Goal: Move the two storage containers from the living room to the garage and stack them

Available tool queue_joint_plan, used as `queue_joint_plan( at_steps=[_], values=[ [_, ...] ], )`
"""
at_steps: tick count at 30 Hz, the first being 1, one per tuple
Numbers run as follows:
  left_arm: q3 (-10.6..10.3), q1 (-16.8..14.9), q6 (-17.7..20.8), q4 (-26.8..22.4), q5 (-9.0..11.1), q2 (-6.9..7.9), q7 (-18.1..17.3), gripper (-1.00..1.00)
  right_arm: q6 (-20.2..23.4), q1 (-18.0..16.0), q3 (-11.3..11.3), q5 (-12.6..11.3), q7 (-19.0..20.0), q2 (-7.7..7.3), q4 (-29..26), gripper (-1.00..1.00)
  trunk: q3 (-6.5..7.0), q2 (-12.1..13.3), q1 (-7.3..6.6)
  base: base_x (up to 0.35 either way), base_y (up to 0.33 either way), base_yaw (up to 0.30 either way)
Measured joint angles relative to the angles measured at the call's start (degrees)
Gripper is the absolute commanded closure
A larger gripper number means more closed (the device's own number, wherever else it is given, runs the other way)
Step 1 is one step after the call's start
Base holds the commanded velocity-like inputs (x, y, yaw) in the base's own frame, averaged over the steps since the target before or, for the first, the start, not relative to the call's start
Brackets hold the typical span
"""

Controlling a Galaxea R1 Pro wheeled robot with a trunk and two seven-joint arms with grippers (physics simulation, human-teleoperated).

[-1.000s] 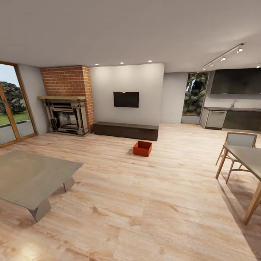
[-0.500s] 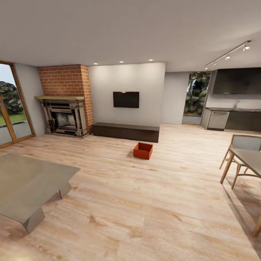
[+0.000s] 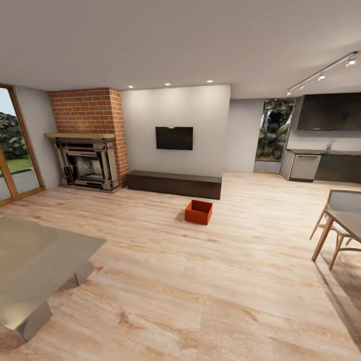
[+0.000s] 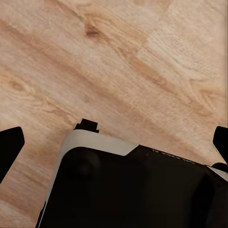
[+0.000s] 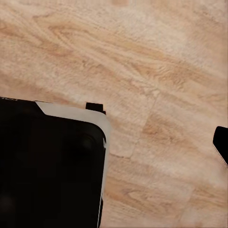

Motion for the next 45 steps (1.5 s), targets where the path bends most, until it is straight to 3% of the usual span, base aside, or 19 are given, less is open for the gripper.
queue_joint_plan(
  at_steps=[45],
  values=[
    [0.00, 0.00, 0.03, -0.02, 0.00, -0.09, -0.02, -1.00, 0.00, 0.00, 0.00, 0.00, 0.00, 0.00, 0.00, -1.00, 0.00, 0.00, 0.00, 0.324, 0.000, 0.000]
  ],
)
